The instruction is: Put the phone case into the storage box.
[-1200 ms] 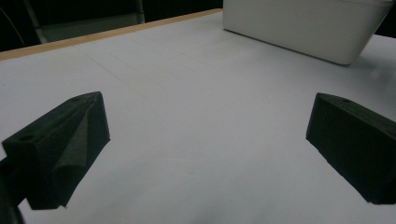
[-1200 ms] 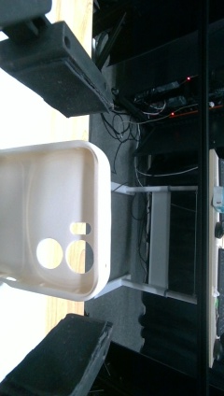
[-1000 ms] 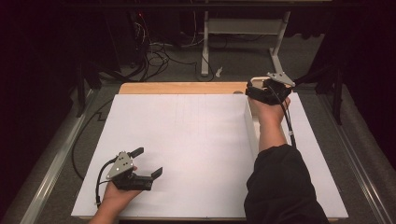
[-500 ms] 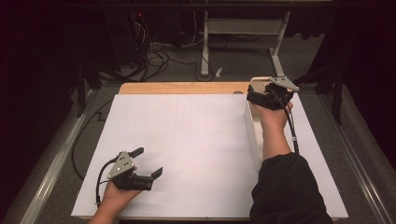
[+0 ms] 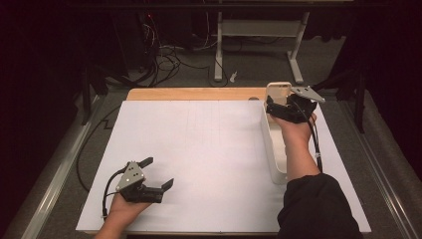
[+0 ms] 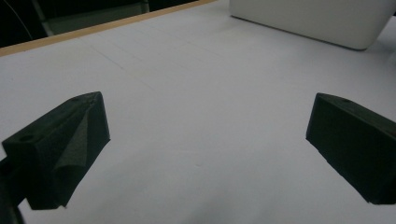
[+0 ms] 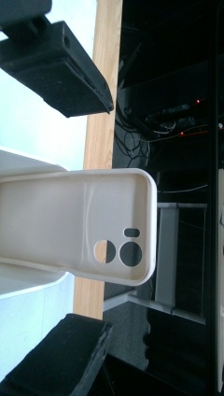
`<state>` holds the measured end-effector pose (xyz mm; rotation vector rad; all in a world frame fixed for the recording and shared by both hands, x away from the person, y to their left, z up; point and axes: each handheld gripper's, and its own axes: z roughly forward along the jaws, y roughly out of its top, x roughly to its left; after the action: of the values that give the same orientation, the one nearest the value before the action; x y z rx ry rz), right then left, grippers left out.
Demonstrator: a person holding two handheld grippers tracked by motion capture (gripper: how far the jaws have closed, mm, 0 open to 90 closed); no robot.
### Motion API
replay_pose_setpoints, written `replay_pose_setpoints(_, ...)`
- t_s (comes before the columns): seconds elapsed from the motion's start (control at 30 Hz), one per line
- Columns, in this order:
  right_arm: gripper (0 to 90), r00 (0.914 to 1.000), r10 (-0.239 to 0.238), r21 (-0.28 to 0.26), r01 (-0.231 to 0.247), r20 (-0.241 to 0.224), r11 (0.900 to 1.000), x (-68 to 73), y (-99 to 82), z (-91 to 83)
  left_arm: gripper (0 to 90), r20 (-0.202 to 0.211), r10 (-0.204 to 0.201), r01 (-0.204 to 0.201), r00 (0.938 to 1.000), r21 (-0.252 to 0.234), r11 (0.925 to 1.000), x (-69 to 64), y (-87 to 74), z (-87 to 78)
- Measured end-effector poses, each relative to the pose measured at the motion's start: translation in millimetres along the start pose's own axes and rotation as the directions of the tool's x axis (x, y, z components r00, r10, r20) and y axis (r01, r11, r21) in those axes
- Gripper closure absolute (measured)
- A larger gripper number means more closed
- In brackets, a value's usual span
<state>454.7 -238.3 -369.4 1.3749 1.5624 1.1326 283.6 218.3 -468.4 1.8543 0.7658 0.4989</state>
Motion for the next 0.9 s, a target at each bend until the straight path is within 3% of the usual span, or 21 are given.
replay_pose_setpoints(0.43, 0.0, 0.9996, -0.008, -0.002, 0.008, -0.025, 1.0000, -5.3, -4.5, -20.3, 0.8, -0.011, -0.004, 0.004, 0.9999, 0.002, 1.0000, 0.5, 1.0, -1.8)
replay_pose_setpoints(0.9, 0.0, 0.9939, -0.029, -0.014, 0.028, -0.107, 0.9995, -9.4, -6.7, -56.0, 0.9, -0.012, -0.004, 0.004, 0.9999, 0.004, 1.0000, -0.4, 2.2, -2.9)
